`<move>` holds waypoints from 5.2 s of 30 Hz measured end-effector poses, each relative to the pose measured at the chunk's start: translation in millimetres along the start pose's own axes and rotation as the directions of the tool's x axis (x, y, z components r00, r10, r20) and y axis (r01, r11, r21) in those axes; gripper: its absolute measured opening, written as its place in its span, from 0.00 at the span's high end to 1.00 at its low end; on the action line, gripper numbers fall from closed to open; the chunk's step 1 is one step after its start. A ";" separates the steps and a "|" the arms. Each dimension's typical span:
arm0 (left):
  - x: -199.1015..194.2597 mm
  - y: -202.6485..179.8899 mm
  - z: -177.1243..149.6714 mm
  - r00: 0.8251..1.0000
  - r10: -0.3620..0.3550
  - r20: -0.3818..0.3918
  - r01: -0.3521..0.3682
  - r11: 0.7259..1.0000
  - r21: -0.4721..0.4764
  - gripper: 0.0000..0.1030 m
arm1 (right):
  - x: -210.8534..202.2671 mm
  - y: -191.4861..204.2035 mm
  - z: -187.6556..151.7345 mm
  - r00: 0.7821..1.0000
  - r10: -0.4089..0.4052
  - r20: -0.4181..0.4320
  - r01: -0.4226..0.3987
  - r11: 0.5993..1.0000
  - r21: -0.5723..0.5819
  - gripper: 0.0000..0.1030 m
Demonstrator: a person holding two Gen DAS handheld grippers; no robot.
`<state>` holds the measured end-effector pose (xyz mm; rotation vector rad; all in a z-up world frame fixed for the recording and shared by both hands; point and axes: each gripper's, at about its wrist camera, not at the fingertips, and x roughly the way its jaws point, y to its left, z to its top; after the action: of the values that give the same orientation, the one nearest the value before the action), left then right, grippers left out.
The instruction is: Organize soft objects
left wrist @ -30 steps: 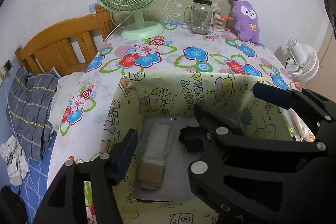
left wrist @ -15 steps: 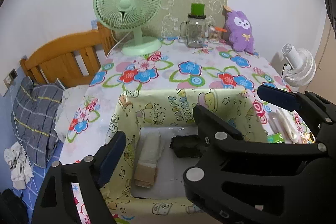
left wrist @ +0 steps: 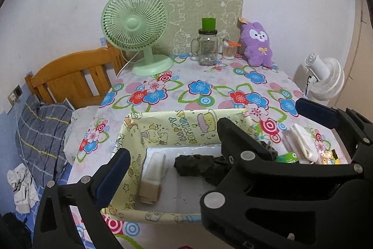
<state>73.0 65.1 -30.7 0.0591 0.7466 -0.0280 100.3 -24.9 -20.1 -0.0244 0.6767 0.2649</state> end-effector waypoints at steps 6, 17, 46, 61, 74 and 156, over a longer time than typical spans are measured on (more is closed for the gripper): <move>-12.9 -12.8 -1.9 0.999 -0.017 0.032 0.017 1.000 0.003 0.00 | -21.3 -11.2 -4.0 0.999 -0.025 0.038 0.025 1.000 -0.007 0.03; -38.4 -41.5 -7.9 0.992 -0.032 0.119 0.028 0.999 0.037 0.00 | -55.6 -32.4 -13.6 0.993 -0.068 0.091 0.068 0.998 0.005 0.03; -45.4 -120.2 -21.7 0.978 -0.174 0.117 0.165 0.983 0.086 0.01 | -99.8 -98.5 -45.5 0.976 -0.186 0.117 0.182 0.982 0.041 0.03; -13.2 -152.6 -40.1 0.982 -0.178 0.066 0.172 0.982 0.082 0.11 | -74.5 -138.2 -76.7 0.986 -0.145 0.075 0.138 0.986 0.094 0.04; 33.3 -168.8 -58.6 0.983 -0.176 -0.060 0.179 0.982 0.057 0.25 | -41.4 -162.0 -100.9 0.988 -0.154 -0.017 0.155 0.981 0.120 0.13; 21.4 -155.6 -75.8 0.982 -0.178 -0.057 0.183 0.978 0.097 0.52 | -22.6 -145.6 -122.5 0.985 -0.109 -0.137 0.134 0.973 0.188 0.59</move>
<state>30.1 -85.4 -107.5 0.0896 0.7963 -0.2391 44.4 -184.1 -111.0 0.1074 0.8218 0.0777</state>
